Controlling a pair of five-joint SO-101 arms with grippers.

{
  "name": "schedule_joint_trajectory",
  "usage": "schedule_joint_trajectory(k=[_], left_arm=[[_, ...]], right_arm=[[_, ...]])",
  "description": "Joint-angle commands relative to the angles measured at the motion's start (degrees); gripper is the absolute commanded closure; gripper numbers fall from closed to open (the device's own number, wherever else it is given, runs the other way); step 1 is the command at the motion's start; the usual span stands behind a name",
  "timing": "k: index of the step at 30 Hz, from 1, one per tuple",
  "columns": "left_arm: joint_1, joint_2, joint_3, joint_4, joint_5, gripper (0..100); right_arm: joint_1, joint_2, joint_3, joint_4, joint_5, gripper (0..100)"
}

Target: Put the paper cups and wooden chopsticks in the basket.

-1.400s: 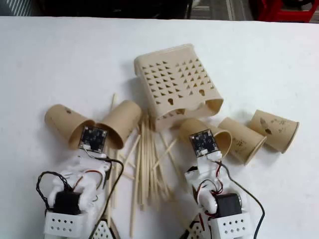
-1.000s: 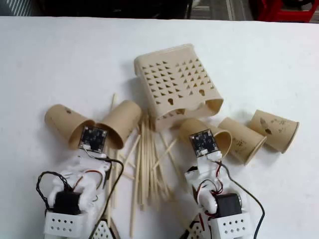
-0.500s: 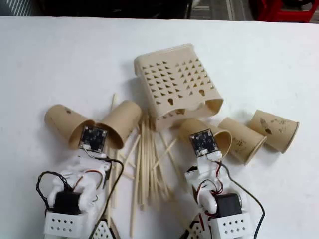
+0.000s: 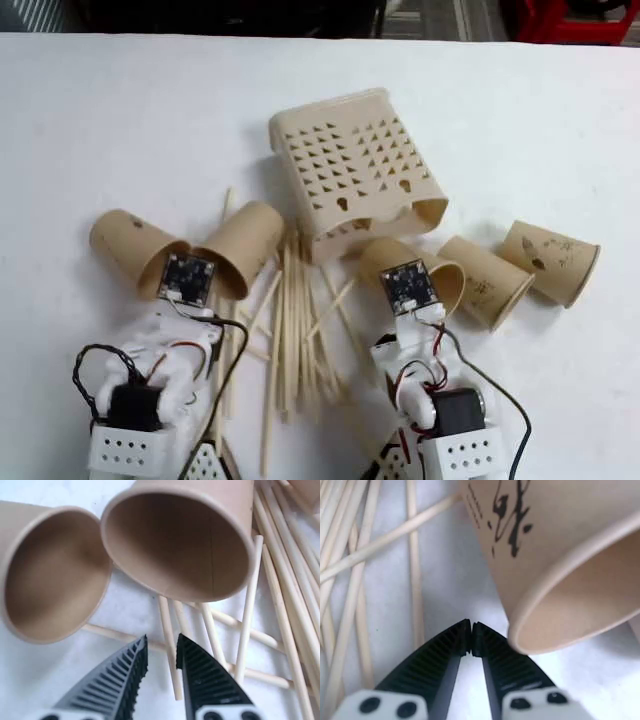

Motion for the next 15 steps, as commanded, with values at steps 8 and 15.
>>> schedule_joint_trajectory(k=[8, 15], left_arm=[[0.84, -0.40, -0.26, 0.35, 0.44, 89], [0.84, -0.40, -0.26, 4.04, 0.53, 88]], right_arm=[[0.04, -0.84, 0.53, 0.22, 0.44, 98.0], [-0.04, -0.84, 0.53, 0.22, 0.35, 98.0]])
